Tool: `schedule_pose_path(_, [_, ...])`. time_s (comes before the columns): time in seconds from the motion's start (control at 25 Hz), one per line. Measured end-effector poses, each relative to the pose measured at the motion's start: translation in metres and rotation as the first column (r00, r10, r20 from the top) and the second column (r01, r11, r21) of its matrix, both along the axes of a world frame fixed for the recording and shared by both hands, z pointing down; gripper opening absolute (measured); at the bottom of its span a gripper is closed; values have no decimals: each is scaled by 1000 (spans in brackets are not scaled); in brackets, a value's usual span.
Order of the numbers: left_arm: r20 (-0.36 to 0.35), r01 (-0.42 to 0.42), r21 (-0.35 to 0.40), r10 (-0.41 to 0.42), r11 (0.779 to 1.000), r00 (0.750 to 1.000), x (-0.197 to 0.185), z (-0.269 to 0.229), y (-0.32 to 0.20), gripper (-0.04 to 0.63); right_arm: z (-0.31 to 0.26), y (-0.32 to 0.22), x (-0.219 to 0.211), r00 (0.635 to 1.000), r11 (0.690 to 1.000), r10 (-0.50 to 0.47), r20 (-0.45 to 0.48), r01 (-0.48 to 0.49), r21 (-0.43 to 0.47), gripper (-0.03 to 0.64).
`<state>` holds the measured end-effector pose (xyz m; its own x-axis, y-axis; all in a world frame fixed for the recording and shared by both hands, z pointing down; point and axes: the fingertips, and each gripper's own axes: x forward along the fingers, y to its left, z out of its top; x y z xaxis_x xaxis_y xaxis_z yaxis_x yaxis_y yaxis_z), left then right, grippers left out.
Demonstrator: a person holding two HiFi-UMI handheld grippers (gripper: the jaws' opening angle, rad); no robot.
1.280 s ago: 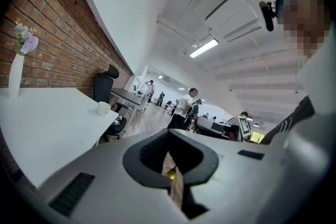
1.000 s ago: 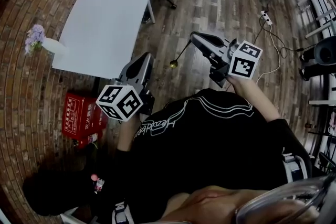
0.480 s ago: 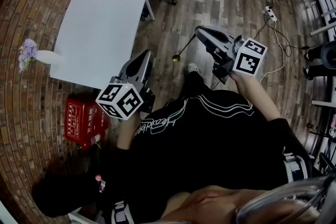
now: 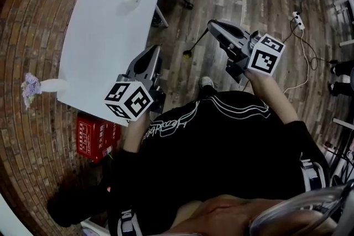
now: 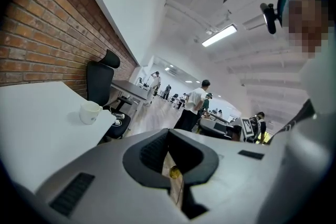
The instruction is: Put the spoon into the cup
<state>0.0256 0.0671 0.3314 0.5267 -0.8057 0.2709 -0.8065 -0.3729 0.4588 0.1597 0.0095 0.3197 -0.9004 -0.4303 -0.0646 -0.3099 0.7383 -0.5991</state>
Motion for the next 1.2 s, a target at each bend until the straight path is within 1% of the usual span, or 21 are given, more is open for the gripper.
schedule_pose_path(0.08, [-3,-4,-3,4,1000,1000,12,0,-27,3,1,-28,8,1000,1000,0,8,0,-1,-2])
schedule_pose_path(0.16, [-11,-9,-4,9,1000,1000,21,-1,-44,3,-1,-45,10,1000,1000,-8,2,8,21,-2])
schedule_pose_path(0.28, [-4,-6,-7,6,1000,1000,29,1,-75,3,-1,-75,12,1000,998,-24,-11,25,53,-2])
schedule_pose_path(0.44, [11,25,-32,-25,999,1000,24,10,-107,3,7,-115,5,999,999,-47,13,46,29,-2])
schedule_pose_path(0.56, [12,54,-44,-53,998,999,3,16,-123,3,15,-133,-14,997,997,-75,12,75,7,-2])
schedule_pose_path(0.8, [-19,107,-82,-109,991,994,-58,33,-166,3,25,-179,-71,994,994,-109,-5,109,-30,-2])
schedule_pose_path(1.0, [-48,142,-110,-148,984,988,-108,47,-203,3,28,-220,-127,989,988,-147,-21,146,-54,-2])
schedule_pose_path(1.2, [-69,177,-143,-188,974,980,-157,62,-229,3,34,-254,-186,981,980,-189,-44,185,-76,-2])
